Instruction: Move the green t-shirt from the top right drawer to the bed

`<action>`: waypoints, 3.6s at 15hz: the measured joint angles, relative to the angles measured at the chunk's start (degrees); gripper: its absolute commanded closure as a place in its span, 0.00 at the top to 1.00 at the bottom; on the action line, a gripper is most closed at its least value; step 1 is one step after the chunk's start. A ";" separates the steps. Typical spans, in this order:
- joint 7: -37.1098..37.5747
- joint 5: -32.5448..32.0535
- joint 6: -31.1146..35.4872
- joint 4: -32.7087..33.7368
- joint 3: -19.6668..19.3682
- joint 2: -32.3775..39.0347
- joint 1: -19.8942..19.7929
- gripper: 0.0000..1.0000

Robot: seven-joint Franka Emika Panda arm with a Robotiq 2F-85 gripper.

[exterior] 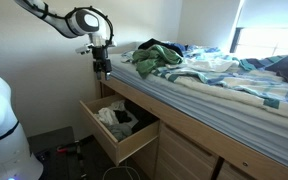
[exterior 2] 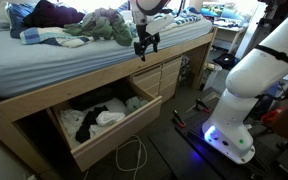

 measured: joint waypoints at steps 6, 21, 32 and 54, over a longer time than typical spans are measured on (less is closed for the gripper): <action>0.01 7.07 1.76 -0.66 -2.17 5.89 1.02 1.00; -0.43 9.98 10.79 -4.10 -3.33 13.78 2.74 1.00; 13.79 0.44 24.13 -4.38 -6.74 31.99 6.48 1.00; 22.39 -3.02 60.51 2.57 -26.66 52.30 24.19 1.00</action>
